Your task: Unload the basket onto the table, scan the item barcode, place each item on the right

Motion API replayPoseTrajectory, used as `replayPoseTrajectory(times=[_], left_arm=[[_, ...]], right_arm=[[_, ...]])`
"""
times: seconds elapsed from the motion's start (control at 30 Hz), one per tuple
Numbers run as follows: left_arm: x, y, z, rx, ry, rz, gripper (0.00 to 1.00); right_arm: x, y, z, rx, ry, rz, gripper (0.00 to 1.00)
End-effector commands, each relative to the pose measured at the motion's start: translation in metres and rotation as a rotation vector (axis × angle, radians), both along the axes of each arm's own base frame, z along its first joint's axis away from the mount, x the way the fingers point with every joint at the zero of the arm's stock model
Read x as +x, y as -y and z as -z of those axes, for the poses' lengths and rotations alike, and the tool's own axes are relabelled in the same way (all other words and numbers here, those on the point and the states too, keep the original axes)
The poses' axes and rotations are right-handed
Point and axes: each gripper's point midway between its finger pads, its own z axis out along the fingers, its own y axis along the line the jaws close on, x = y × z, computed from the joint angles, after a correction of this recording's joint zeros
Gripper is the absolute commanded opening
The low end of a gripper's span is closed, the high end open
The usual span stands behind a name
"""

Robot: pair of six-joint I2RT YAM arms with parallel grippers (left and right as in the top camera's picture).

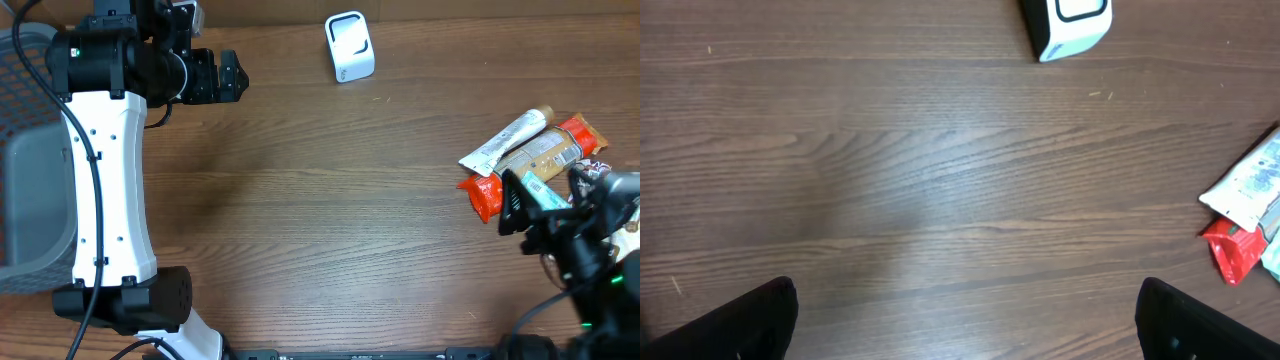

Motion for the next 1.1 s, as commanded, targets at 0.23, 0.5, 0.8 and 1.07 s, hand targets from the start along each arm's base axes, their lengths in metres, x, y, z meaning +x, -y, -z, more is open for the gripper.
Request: replayPoseTrajectory(times=[0.23, 0.5, 0.8, 1.07], left_arm=[[0.001, -0.001, 0.0, 0.009, 0.004, 0.015, 1.0], [0.001, -0.001, 0.0, 0.009, 0.004, 0.015, 1.0], [0.001, -0.001, 0.0, 0.009, 0.005, 0.015, 0.99], [0.001, -0.001, 0.001, 0.009, 0.003, 0.015, 1.0]], right_arm=[[0.013, 0.018, 0.098, -0.024, 0.163, 0.101, 1.0], [0.012, 0.021, 0.136, -0.026, 0.176, 0.123, 1.0], [0.009, 0.025, 0.143, -0.028, 0.15, 0.145, 1.0], [0.009, 0.025, 0.143, -0.028, 0.15, 0.145, 1.0]])
